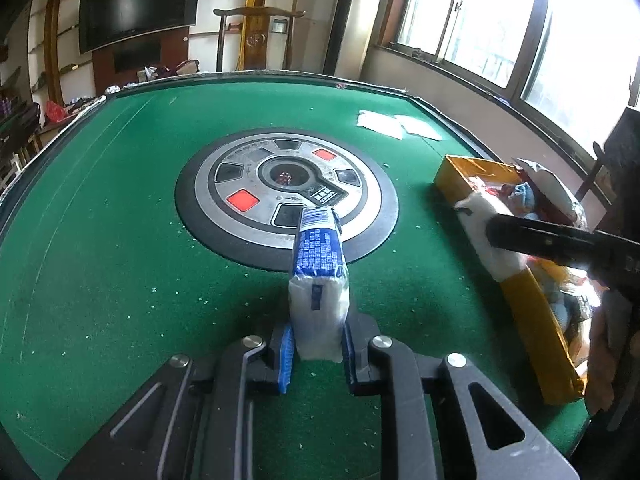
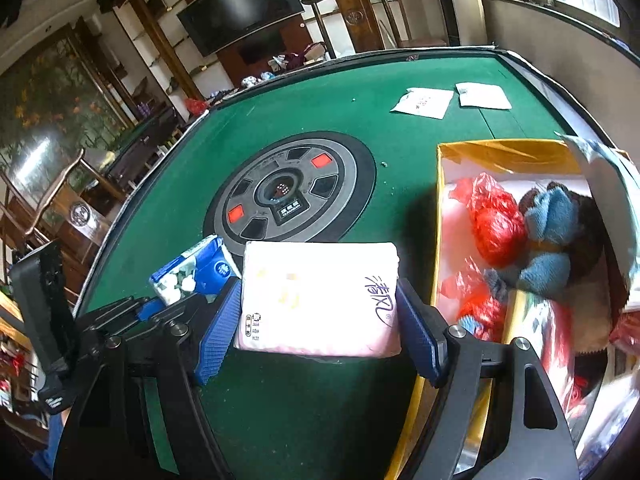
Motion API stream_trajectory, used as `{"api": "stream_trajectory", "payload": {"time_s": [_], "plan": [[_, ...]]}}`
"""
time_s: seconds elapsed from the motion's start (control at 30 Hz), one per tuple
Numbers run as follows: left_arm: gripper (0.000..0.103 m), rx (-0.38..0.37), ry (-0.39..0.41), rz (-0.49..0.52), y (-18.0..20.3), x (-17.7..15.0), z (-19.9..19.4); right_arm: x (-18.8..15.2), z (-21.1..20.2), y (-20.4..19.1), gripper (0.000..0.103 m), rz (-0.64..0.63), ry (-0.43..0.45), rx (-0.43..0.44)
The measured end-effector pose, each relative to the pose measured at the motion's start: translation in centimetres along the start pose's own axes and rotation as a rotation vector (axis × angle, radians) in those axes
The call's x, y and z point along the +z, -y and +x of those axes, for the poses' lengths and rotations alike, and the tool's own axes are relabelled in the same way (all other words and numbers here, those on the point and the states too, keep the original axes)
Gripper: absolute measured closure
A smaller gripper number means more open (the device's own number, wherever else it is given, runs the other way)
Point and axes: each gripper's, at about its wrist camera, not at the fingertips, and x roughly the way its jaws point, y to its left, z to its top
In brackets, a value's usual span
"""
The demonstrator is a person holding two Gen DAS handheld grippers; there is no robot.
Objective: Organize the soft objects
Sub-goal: 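Lift the Vinda pack and pink tissue pack and move both toward the box, then lower both packs into the box and open both tools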
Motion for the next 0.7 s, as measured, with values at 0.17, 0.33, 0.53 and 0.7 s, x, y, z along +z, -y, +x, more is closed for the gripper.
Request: {"api": "stream_trajectory", "payload": {"time_s": [0.17,0.33,0.53,0.7], "plan": [[0.084,-0.026,0.007,-0.020,-0.2,0.0,-0.2,-2.2,-1.7,0.3,0.028,0.043,0.039,0.032],[0.084,-0.081,0.036,-0.024,0.8,0.1,-1.6,-3.8,-4.6,0.2,0.028,0.041,0.092,0.046],[0.084,-0.160,0.059,0.020,4.9,0.3,-3.6,-4.7,-8.1,2.6,0.028,0.084,0.144,-0.005],[0.084,-0.245,0.063,0.088,9.7,0.7,-4.5,-5.5,-10.8,5.5,0.028,0.132,0.188,-0.070]]}}
